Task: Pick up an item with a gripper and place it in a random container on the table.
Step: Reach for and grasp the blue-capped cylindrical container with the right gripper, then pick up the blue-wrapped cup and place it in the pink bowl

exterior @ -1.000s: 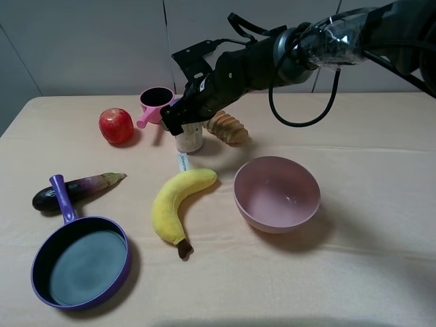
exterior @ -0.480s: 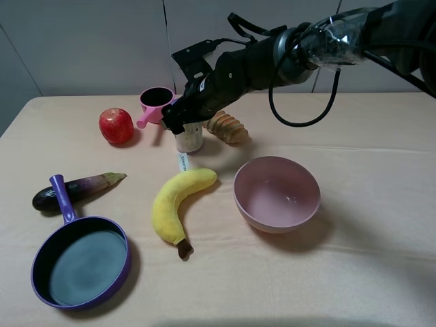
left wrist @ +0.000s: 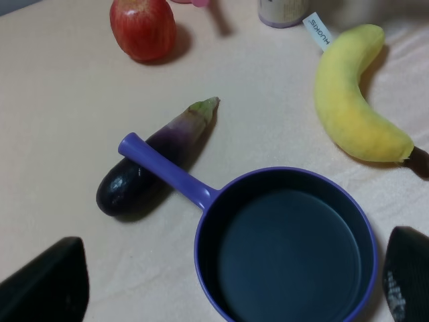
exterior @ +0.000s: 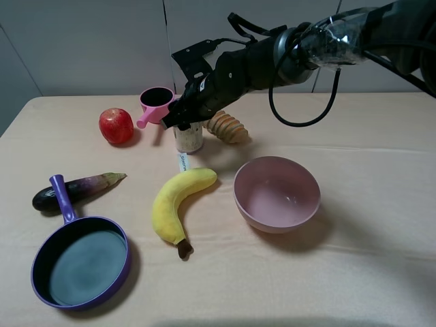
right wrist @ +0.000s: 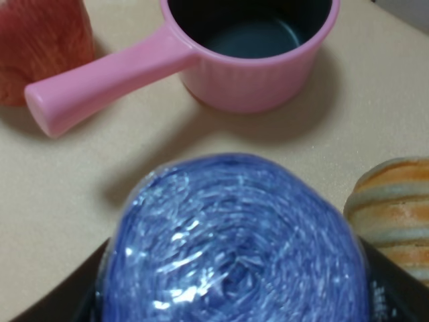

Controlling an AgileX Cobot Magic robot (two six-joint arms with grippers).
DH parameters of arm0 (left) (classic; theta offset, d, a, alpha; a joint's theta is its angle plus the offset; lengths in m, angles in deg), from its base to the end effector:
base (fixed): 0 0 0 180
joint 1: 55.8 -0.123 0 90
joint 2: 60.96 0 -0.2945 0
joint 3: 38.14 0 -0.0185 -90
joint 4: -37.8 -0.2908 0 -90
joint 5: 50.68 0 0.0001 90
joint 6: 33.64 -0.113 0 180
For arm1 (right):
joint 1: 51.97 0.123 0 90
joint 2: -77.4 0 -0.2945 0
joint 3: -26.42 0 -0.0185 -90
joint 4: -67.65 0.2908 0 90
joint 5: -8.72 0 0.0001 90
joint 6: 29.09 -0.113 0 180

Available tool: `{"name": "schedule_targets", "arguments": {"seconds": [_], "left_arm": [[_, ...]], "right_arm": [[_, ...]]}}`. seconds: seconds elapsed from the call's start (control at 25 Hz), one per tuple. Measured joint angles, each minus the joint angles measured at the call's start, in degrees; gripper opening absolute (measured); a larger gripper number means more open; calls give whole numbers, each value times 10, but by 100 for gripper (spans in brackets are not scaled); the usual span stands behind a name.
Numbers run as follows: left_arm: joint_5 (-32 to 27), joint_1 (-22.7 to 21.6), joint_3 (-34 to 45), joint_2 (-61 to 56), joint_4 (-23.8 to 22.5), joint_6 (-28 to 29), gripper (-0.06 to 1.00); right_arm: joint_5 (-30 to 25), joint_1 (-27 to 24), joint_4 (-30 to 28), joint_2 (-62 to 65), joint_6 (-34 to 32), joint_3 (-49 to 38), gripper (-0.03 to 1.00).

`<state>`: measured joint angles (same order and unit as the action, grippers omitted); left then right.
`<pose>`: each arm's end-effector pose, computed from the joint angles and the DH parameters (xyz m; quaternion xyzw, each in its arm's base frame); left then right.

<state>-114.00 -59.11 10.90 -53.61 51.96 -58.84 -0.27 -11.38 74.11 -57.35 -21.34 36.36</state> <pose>0.0376 -0.0226 0.2835 0.1703 0.8411 0.0035 0.5133 0.4074 0.3517 0.1031 -0.3325 0.8574 0.1394 0.3673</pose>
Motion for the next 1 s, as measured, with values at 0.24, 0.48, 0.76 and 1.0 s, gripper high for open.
{"name": "schedule_targets", "arguments": {"seconds": [0.24,0.48,0.76,1.0], "left_arm": [[0,0,0,0,0,0,88],[0,0,0,0,0,0,88],[0,0,0,0,0,0,88],[0,0,0,0,0,0,88]], "right_arm": [[-1,0,0,0,0,0,45],[-3,0,0,2,0,0,45],[-39,0,-5,37,0,0,45],[-70,0,-15,82,0,-4,45]]}}
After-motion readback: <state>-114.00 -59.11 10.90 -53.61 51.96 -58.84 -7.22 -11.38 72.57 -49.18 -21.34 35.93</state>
